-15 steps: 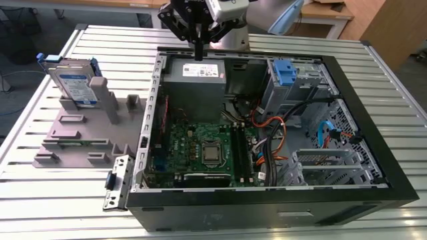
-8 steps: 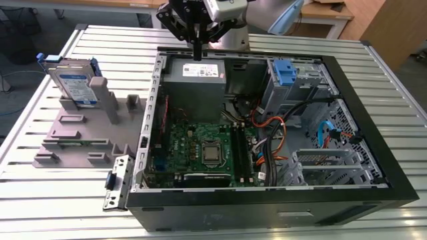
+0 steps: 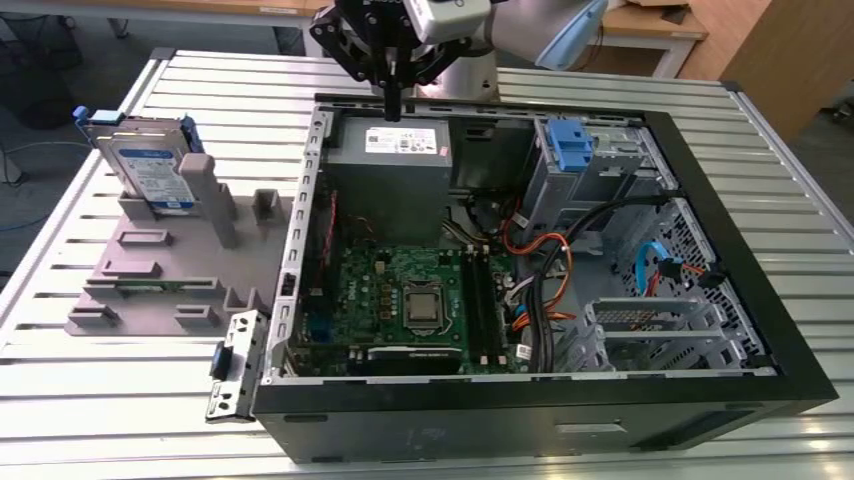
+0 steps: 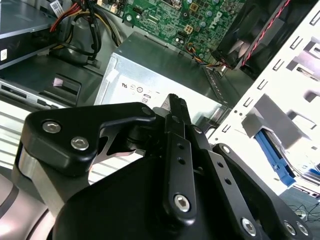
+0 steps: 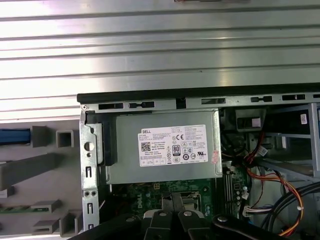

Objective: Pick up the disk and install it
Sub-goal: 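Reach for the disk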

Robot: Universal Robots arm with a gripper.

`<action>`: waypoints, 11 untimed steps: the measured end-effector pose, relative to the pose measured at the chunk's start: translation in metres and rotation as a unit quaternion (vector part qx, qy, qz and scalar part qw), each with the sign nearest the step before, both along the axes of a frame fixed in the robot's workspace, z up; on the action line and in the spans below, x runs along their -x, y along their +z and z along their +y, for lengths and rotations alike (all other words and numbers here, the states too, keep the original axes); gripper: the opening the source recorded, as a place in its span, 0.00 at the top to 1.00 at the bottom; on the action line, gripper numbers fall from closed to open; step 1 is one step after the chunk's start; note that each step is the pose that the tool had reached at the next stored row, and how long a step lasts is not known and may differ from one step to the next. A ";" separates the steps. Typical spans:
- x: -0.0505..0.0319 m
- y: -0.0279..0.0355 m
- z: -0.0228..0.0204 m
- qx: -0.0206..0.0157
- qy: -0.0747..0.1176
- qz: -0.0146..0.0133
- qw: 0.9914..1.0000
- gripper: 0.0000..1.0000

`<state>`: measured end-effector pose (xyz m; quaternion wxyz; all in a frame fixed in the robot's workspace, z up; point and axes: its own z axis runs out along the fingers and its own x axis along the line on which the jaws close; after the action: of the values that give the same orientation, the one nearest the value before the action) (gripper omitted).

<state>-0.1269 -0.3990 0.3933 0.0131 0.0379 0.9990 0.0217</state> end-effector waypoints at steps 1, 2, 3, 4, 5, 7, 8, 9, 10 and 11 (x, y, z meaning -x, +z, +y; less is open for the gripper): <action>0.0005 0.0000 0.0000 0.000 0.000 0.000 1.000 0.89; 0.0011 -0.0001 0.0000 0.000 0.000 0.000 1.000 0.89; 0.0014 -0.0001 0.0000 0.000 0.000 0.000 1.000 0.89; 0.0014 0.0000 0.0000 0.000 0.000 0.000 1.000 0.89; 0.0015 0.0000 0.0000 0.000 0.000 0.000 1.000 0.89; 0.0016 0.0000 0.0000 0.000 0.000 0.000 1.000 0.89; 0.0016 0.0000 0.0000 0.000 0.000 0.000 1.000 0.89; 0.0017 -0.0001 0.0000 0.000 0.000 0.000 1.000 0.89; 0.0022 -0.0001 0.0000 0.000 0.000 0.000 1.000 0.89; 0.0030 -0.0001 0.0000 0.000 0.000 0.000 1.000 0.89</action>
<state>-0.1299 -0.3990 0.3932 0.0131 0.0379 0.9990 0.0217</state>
